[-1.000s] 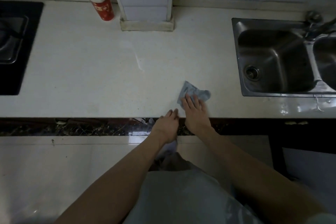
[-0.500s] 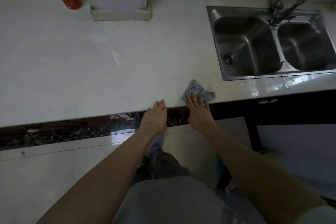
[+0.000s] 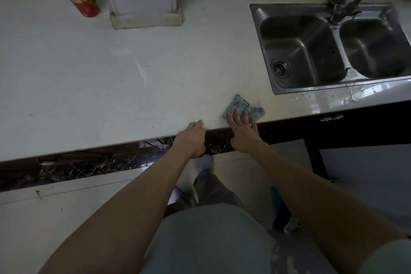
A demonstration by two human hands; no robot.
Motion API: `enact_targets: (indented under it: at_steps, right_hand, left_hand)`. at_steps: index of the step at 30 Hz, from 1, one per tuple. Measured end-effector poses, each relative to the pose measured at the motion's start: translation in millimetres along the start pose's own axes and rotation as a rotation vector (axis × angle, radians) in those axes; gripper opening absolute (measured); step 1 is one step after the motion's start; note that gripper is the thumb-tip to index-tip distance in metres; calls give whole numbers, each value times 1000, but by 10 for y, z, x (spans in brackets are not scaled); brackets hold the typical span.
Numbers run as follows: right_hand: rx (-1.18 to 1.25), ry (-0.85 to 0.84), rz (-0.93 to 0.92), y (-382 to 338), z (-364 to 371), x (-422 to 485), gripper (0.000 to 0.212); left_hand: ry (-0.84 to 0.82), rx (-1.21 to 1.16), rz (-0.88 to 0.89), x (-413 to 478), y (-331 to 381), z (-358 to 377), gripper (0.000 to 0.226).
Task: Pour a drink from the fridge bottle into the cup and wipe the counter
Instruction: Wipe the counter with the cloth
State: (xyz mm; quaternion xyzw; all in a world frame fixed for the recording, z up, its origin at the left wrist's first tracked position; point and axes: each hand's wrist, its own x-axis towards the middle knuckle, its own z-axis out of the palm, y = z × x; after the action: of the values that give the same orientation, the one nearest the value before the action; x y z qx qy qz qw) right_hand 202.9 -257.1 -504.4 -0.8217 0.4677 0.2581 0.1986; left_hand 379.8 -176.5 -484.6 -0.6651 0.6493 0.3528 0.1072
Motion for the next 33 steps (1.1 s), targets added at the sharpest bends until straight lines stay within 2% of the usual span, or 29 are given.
enact_targets:
  at_steps: [9,16,20,22,27,33]
  right_hand:
    - [-64,62,-59,27,-18,4,85]
    - [-132,154,-90,157,33,51,80]
    - [-66,145,21,282,-48,181,86]
    - [-76,139,30,385,-85,253,78]
    - [-77,127,2,642,-264,463,76]
    - [-143,92,-34,919,-710,1023,78]
  left_hand:
    - [26,168,-3,139,148,-217,37]
    - [110,95,66,579,401,-364,52]
    - [96,48,66,857,606,-472,60]
    - [71,61,71,973,662,-528,68]
    - [105,90,83,1188,631,-702,56]
    - [209,33,38,1485,491,-955,60]
